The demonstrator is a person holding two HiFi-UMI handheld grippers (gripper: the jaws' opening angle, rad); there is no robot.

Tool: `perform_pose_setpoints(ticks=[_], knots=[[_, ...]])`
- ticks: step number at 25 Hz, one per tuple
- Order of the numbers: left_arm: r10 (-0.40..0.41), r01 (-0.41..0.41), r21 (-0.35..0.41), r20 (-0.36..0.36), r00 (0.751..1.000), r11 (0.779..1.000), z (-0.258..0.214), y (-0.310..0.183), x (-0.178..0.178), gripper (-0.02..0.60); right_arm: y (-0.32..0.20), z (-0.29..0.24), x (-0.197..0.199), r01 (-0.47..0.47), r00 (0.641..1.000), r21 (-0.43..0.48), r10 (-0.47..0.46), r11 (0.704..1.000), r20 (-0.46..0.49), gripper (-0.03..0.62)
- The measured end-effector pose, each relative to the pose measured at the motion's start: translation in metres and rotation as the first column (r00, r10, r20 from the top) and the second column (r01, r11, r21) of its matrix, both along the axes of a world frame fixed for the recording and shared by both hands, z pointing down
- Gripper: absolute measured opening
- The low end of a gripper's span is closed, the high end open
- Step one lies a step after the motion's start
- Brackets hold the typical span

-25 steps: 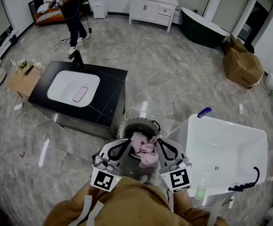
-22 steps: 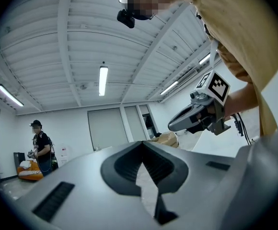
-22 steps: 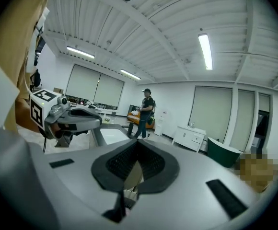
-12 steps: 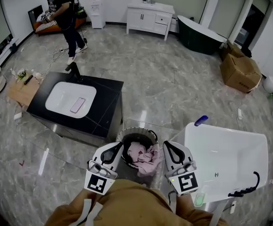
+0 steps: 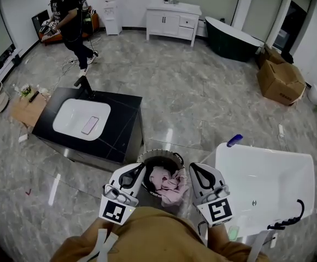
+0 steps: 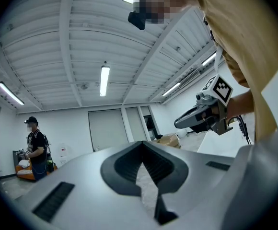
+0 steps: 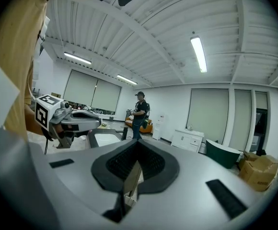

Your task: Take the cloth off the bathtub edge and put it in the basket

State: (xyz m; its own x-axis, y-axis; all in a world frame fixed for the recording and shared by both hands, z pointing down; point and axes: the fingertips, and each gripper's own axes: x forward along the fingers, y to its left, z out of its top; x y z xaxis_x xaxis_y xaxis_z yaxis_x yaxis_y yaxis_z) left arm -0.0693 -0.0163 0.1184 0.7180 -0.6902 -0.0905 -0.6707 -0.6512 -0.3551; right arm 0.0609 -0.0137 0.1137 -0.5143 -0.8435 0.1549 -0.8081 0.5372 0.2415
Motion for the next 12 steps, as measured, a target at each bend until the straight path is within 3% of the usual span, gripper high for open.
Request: perform_pose_setpoints(ticks=[12], knots=[[-0.027, 0.027, 0.009, 0.011, 1.000, 1.000, -0.008, -0.009, -0.011, 0.006, -0.012, -0.015, 0.003, 0.015, 1.000, 0.017, -0.015, 1.000, -0.004, 0.006]])
